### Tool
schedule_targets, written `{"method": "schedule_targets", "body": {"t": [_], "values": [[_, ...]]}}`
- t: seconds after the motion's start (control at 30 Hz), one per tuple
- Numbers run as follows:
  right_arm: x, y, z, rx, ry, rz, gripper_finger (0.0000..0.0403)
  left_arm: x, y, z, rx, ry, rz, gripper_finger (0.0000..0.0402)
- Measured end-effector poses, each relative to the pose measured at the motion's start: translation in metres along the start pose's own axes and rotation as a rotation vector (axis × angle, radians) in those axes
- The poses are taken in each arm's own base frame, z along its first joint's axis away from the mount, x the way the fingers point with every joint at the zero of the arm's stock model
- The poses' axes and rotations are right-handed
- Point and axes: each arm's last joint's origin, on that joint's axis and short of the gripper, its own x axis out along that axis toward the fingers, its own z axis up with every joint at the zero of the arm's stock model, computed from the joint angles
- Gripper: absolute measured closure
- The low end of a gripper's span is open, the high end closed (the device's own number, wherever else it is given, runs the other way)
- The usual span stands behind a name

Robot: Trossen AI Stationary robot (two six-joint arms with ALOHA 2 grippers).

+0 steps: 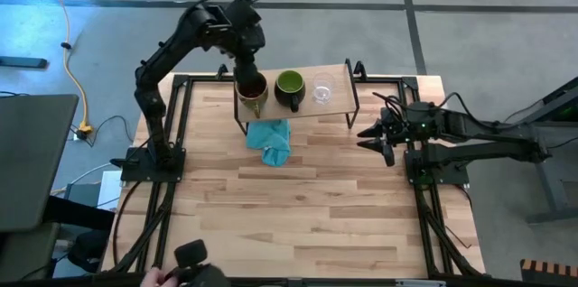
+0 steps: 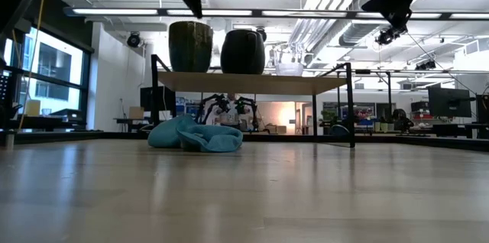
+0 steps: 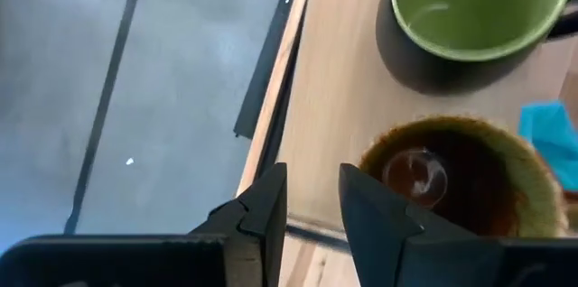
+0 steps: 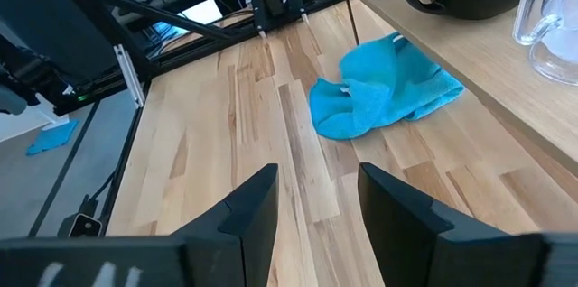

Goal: Stack small to large cups/mugs on shelf
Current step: Return to Home Position

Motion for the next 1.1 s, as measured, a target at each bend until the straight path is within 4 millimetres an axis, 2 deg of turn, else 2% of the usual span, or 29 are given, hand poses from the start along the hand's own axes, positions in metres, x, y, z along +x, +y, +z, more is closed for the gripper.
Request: {"method": "schedule_targets", "body": {"t": [0.23, 0.47, 0.77, 1.1], "values": [[0.003, 0.0, 0.0, 0.001, 0.013, -0.003, 0.0258, -0.038, 0.0, -0.019, -0.102, -0.046, 0.101, 0.0311], [0.003, 0.0, 0.002, -0.002, -0.015, 0.005, 0.0258, -0.088, -0.004, -0.045, -0.213, -0.183, 0.113, 0.0311], [0.002, 0.001, 0.009, -0.001, -0.094, -0.009, 0.0258, -0.141, -0.011, -0.071, -0.276, -0.452, 0.004, 0.0311], [-0.002, 0.008, 0.028, -0.02, -0.29, 0.054, 0.0258, -0.171, -0.019, -0.08, -0.278, -0.68, -0.253, 0.0311]]}}
